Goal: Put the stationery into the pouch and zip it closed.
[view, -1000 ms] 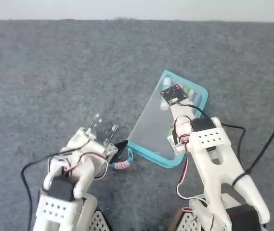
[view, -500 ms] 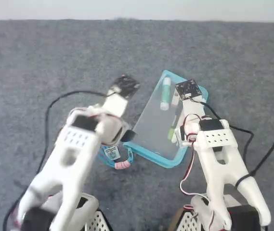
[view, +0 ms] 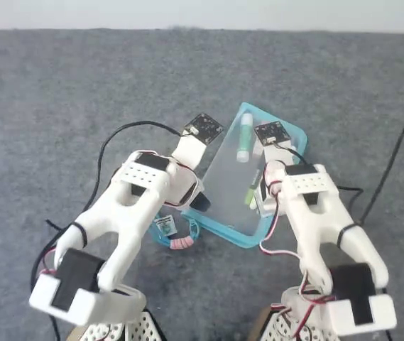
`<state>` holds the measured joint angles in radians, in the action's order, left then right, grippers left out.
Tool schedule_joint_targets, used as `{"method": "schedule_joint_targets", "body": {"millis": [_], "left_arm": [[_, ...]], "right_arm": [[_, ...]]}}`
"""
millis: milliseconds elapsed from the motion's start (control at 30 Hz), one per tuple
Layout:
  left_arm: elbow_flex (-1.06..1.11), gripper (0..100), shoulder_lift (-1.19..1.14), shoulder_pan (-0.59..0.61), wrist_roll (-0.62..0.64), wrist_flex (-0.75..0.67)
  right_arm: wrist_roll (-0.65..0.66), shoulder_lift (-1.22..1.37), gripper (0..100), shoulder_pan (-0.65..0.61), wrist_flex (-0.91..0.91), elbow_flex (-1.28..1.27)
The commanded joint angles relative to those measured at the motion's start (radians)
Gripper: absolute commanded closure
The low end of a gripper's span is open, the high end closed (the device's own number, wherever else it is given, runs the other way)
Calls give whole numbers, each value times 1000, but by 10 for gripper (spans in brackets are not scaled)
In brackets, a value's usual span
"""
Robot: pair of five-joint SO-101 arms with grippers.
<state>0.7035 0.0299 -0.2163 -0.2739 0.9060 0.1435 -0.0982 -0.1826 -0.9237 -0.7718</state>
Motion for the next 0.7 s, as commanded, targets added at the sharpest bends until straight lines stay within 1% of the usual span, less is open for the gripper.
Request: {"method": "schedule_joint_targets", "body": {"millis": [0,67,133,200,267,400,433,500,567,667], "left_arm": [[-28,716,-69,-12,-37,-20],[-35,717,-84,-31,-61,8],[-58,717,-103,-38,-95,74],[-71,717,-121,-44,-103,138],[-74,718,-146,-48,-106,173],[-84,770,-158,-25,-100,173],[-94,786,-158,-9,-84,173],[-113,804,-158,28,-12,173],[-130,808,-158,60,23,169],[-127,808,-158,92,29,118]], "right_arm": [[-14,67,653,13,-28,54],[-14,68,653,13,-31,55],[-14,68,675,13,-31,55],[-11,68,706,13,-30,55],[-9,68,717,13,-28,55],[-9,68,721,15,-35,55],[-9,68,721,15,-36,57],[-11,68,723,31,-36,57],[-9,67,748,58,-30,58],[-12,68,791,77,-28,69]]}}
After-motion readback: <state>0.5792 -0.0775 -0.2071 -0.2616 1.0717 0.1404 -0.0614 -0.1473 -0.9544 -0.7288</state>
